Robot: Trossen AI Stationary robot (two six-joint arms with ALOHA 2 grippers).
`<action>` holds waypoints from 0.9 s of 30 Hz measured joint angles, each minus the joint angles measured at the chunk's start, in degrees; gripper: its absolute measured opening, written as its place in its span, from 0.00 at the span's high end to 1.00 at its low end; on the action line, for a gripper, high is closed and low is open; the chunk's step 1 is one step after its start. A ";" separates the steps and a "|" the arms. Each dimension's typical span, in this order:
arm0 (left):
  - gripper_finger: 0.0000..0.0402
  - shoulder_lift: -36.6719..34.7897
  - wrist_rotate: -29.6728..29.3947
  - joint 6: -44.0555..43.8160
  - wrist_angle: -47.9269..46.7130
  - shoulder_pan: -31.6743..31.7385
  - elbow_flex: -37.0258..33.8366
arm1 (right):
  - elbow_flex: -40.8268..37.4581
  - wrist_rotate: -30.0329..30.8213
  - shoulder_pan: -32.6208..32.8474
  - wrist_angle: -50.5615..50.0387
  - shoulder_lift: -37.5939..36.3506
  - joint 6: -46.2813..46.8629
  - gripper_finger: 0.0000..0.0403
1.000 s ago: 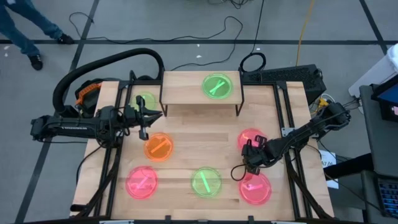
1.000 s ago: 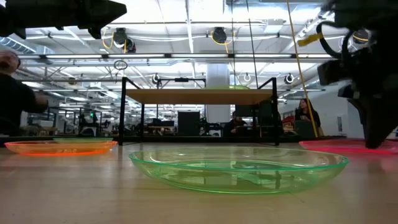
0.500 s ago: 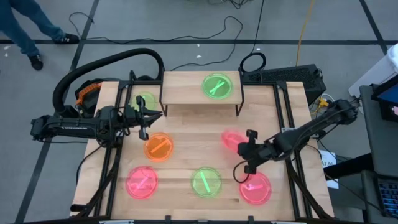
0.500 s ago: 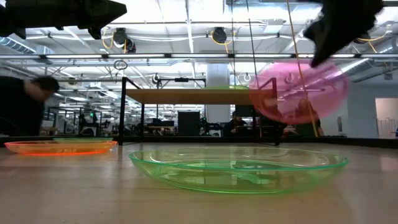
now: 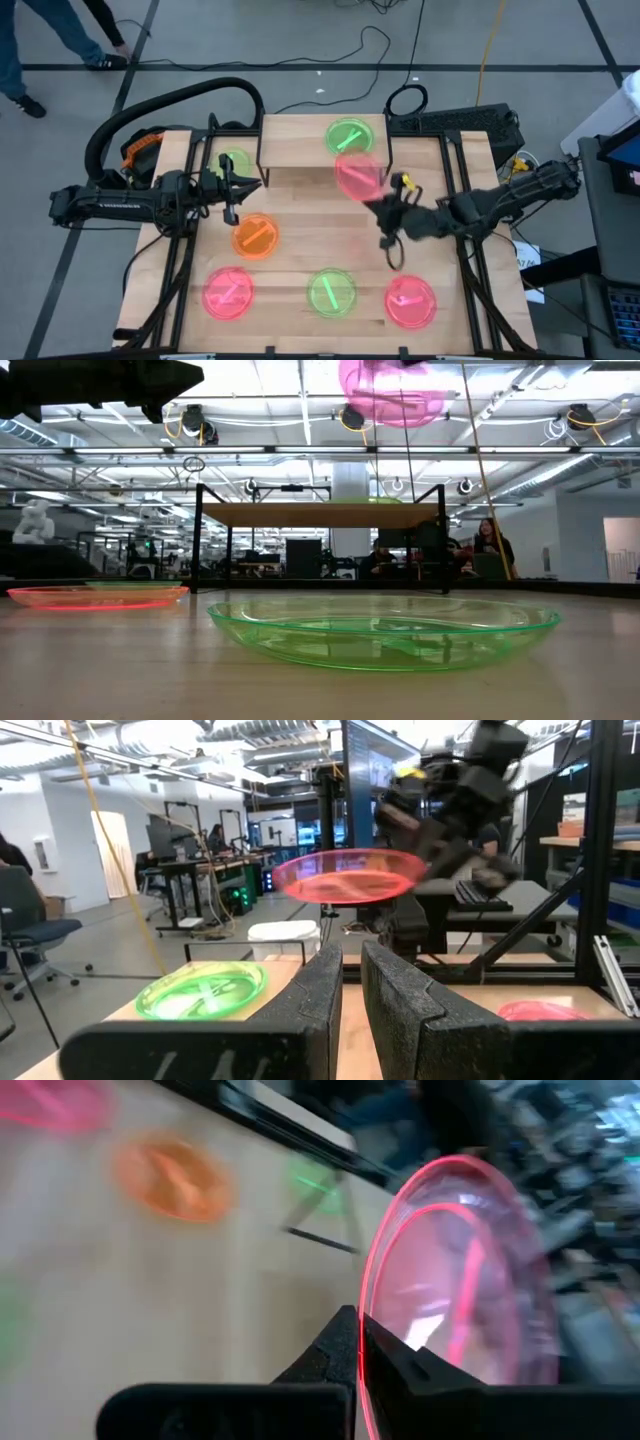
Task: Place and stack plates onto a shelf
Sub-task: Stack the pink plate on top of the green plate on the shelf
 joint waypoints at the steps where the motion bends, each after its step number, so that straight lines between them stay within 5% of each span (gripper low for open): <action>1: 0.88 -0.02 0.00 0.00 0.02 0.00 0.00 | 0.00 0.26 -2.15 0.65 0.02 -2.07 1.00; 5: 0.88 -0.02 0.00 0.02 0.11 0.00 0.00 | 0.00 -0.30 -11.36 3.18 -0.14 -7.63 1.00; 14: 0.88 0.00 -0.02 1.00 0.44 0.00 0.00 | -0.03 -18.02 -28.53 10.75 5.03 -13.93 1.00; 27: 0.88 -0.01 -0.02 1.60 0.81 0.01 0.00 | -0.07 -28.22 -38.81 15.40 15.92 -15.76 1.00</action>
